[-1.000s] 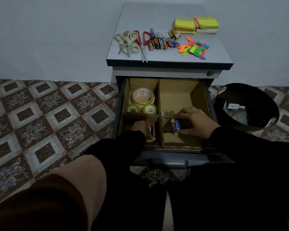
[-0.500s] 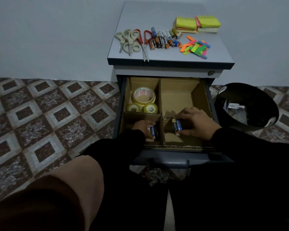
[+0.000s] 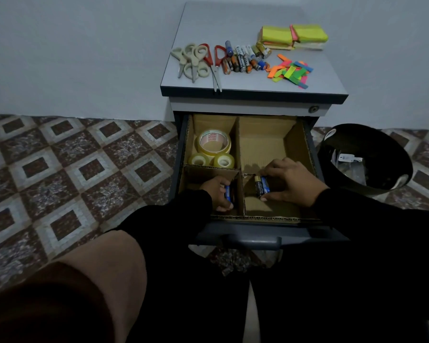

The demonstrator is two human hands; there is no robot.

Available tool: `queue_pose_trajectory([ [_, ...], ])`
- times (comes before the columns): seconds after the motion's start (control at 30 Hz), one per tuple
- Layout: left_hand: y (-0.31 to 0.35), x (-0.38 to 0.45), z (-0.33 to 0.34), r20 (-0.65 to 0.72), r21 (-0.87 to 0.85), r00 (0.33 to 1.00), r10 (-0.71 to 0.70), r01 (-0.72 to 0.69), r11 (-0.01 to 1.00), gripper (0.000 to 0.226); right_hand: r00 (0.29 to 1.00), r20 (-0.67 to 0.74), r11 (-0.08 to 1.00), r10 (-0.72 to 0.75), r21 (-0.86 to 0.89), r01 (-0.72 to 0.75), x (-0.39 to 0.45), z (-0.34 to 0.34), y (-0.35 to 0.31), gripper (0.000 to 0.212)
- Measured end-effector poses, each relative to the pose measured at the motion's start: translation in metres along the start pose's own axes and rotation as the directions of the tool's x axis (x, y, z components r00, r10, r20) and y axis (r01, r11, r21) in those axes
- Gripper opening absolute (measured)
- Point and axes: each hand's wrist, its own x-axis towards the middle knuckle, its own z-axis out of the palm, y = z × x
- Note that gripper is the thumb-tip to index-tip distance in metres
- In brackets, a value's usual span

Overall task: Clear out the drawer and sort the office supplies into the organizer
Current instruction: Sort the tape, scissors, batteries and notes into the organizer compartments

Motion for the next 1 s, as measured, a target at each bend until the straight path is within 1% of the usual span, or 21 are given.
queue_pose_trajectory([
  [0.13, 0.0013, -0.0010, -0.0008, 0.053, -0.021, 0.999, -0.010, 0.011, 1.000, 0.069, 1.000, -0.002, 1.000, -0.005, 0.000, 0.005, 0.0014, -0.0014, 0.0003, 0.064],
  [0.23, -0.0001, 0.0024, -0.0007, 0.051, -0.039, 0.998, -0.034, 0.036, 0.999, 0.065, 1.000, -0.001, 1.000, -0.007, -0.003, 0.007, 0.0038, -0.0021, -0.0002, 0.064],
  [0.27, 0.0004, 0.0021, -0.0010, 0.053, -0.036, 0.998, -0.037, 0.039, 0.999, 0.058, 1.000, -0.002, 1.000, -0.008, -0.002, 0.008, 0.0046, -0.0020, -0.0005, 0.063],
  [0.33, 0.0024, 0.0001, -0.0006, 0.077, 0.014, 0.996, -0.047, 0.046, 0.999, 0.035, 1.000, 0.000, 1.000, -0.010, 0.006, 0.010, 0.0054, -0.0016, -0.0013, 0.062],
  [0.37, 0.0026, -0.0006, -0.0006, 0.089, 0.020, 0.995, -0.049, 0.047, 0.999, 0.034, 1.000, 0.003, 1.000, -0.010, 0.007, 0.010, 0.0056, -0.0012, -0.0018, 0.062],
  [0.4, 0.0022, -0.0002, -0.0006, 0.098, 0.013, 0.994, -0.053, 0.052, 0.999, 0.037, 1.000, 0.006, 1.000, -0.010, 0.003, 0.010, 0.0058, -0.0007, -0.0023, 0.062],
  [0.47, -0.0011, 0.0052, -0.0006, 0.102, -0.026, 0.994, -0.049, 0.051, 0.998, 0.060, 1.000, 0.012, 1.000, -0.012, -0.003, 0.012, 0.0063, -0.0001, -0.0027, 0.063],
  [0.53, -0.0015, 0.0056, 0.0002, 0.101, -0.075, 0.994, -0.039, 0.047, 0.996, 0.070, 1.000, 0.017, 1.000, -0.009, -0.002, 0.009, 0.0070, -0.0005, -0.0032, 0.063],
  [0.73, -0.0005, 0.0039, 0.0003, 0.111, -0.062, 0.993, -0.032, 0.039, 0.997, 0.067, 1.000, 0.012, 1.000, -0.010, -0.012, 0.010, 0.0086, -0.0030, -0.0053, 0.063],
  [0.83, 0.0002, 0.0011, 0.0007, 0.137, -0.066, 0.990, -0.022, 0.032, 0.997, 0.052, 1.000, 0.010, 1.000, -0.013, -0.012, 0.013, 0.0084, -0.0031, -0.0063, 0.063],
  [0.87, 0.0003, 0.0003, 0.0005, 0.137, -0.066, 0.990, -0.023, 0.032, 0.997, 0.050, 1.000, 0.010, 1.000, -0.013, -0.011, 0.013, 0.0083, -0.0035, -0.0068, 0.062],
  [0.93, 0.0003, 0.0004, -0.0006, 0.112, -0.045, 0.994, -0.021, 0.026, 0.999, 0.056, 1.000, 0.012, 1.000, -0.012, -0.014, 0.012, 0.0084, -0.0043, -0.0081, 0.063],
  [1.0, 0.0000, 0.0021, -0.0019, 0.068, -0.018, 0.997, -0.020, 0.022, 1.000, 0.067, 1.000, 0.012, 1.000, -0.012, -0.022, 0.012, 0.0085, -0.0051, -0.0093, 0.063],
])
